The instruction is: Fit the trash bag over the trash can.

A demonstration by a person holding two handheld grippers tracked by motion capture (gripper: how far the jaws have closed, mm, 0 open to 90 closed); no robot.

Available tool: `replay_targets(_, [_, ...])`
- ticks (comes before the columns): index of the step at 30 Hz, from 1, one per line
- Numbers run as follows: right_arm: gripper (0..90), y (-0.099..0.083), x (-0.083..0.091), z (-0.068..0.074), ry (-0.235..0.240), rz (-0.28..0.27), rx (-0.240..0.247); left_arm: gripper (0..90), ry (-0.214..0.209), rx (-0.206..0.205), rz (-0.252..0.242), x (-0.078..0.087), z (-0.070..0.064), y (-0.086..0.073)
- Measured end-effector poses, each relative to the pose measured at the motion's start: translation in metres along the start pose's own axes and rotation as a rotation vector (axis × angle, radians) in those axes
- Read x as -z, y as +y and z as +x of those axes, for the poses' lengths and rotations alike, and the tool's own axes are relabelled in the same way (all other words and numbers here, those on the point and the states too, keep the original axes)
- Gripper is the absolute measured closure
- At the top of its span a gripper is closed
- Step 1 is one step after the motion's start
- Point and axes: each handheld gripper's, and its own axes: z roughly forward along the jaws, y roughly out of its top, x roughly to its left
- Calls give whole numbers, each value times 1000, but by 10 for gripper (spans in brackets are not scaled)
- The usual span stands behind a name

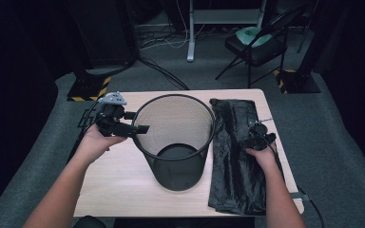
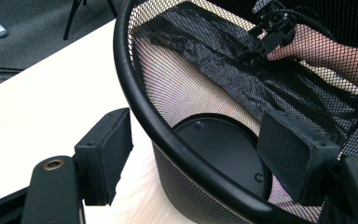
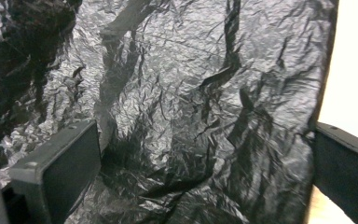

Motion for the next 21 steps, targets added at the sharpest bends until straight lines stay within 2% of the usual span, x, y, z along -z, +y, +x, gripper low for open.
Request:
replay_targets(5, [4,1,-3,2,0,-2,15,259,1,1,-2,1,0,0])
replay_targets(8, [50,0,-2,3,19,-13,28,260,3,0,-2,1,0,0])
replay_targets(15, [343,0,2,11,98,-84,141,260,3,-8,0,2,-1,0])
replay_targets(19, [527,1,4,16,135,-77,181,261,1,-10,-1,1,0,-1])
replay_targets(21, [577,1,5,18,146,-77,192,262,-2,-9,0,0,0,-1])
